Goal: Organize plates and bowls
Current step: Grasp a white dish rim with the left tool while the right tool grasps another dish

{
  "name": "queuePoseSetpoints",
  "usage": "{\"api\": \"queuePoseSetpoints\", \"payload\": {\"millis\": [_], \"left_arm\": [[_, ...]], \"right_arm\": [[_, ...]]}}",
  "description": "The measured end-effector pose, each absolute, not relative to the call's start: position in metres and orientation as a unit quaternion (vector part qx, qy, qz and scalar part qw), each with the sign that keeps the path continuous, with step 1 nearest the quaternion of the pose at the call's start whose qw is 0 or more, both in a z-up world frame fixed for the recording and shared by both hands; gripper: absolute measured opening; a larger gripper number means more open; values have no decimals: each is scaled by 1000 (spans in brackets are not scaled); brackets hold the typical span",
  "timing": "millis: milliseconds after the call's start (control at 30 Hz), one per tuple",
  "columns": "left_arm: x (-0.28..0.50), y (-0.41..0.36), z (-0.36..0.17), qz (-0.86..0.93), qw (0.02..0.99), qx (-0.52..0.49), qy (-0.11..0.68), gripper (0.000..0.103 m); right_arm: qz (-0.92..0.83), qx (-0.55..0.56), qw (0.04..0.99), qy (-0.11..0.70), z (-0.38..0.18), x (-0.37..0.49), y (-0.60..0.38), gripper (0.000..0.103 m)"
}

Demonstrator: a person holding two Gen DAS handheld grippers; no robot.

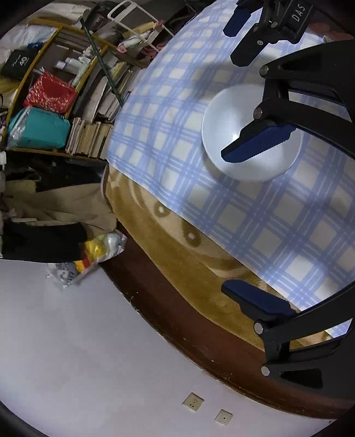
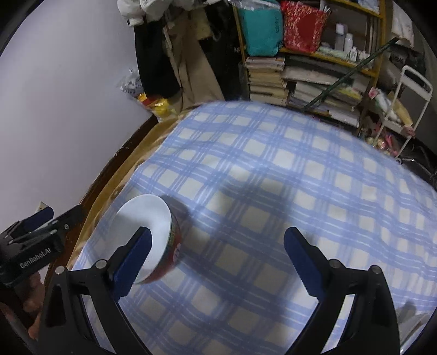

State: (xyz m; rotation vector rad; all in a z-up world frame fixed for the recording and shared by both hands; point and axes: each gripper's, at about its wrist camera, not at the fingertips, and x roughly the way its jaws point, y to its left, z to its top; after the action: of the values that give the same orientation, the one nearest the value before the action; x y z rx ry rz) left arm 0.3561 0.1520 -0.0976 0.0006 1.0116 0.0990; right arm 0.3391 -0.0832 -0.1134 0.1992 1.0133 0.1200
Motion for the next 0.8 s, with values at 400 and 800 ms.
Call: {"api": "queuePoseSetpoints", "payload": {"millis": [400,800], "left_arm": [[377,166,-154,-3,824,-94,559,86],[375,146,-176,-65,769,-183,609,20]], "right_arm": [[116,160,802,563,-171,378,-73,81],[144,178,776,588,-180,378,-63,9]]}}
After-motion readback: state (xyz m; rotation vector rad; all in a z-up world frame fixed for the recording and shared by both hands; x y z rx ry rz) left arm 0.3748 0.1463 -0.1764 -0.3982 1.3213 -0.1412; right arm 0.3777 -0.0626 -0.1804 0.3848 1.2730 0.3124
